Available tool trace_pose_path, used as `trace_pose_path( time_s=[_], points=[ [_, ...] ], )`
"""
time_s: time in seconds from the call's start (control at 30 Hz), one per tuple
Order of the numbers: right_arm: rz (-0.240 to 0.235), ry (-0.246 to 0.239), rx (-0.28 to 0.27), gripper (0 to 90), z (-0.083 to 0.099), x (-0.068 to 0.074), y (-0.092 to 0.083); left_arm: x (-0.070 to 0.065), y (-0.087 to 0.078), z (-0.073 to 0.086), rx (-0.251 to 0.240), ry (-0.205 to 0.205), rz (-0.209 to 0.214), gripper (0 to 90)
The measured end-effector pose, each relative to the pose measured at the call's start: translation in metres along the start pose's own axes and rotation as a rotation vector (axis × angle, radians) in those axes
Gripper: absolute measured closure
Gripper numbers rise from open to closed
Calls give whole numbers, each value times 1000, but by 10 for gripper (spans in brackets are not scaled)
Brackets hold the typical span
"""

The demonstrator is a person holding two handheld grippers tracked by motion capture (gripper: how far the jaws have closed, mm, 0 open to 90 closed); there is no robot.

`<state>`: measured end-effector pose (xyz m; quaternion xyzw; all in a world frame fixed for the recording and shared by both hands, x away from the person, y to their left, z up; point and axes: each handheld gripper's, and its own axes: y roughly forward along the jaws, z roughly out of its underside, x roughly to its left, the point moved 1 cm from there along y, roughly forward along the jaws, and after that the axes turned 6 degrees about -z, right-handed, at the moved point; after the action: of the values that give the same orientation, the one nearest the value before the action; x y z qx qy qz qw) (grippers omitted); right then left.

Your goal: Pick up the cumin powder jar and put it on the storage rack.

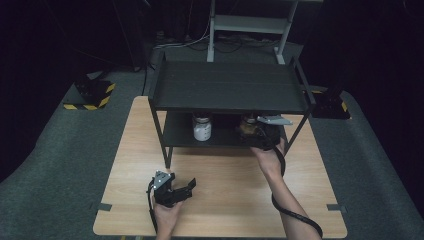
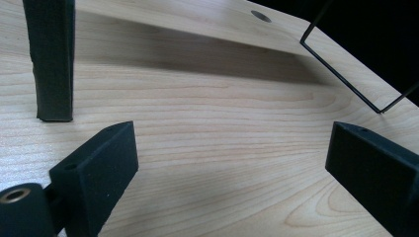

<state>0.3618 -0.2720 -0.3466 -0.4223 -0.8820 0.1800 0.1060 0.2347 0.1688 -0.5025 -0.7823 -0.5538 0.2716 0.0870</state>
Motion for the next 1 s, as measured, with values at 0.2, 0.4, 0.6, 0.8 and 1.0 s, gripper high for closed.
trace_pose_path(
  time_s=[0.2, 0.4, 0.6, 0.8, 1.0],
  points=[
    [-4, -31, -10, 76, 10, 1, -10, 0, 0, 0, 1, 1, 0, 62],
    [-12, -62, -15, 78, 22, 2, -23, 0, 0, 0, 3, 0, 0, 62],
    [-25, -75, -23, 79, 32, 2, -33, -1, 0, -1, 6, 1, -2, 62],
    [-27, -99, -34, 78, 44, 5, -44, -1, 1, -2, 11, 3, -3, 62],
    [-40, -101, -46, 78, 59, 6, -58, -1, 1, -2, 12, 4, -4, 62]
  ],
)
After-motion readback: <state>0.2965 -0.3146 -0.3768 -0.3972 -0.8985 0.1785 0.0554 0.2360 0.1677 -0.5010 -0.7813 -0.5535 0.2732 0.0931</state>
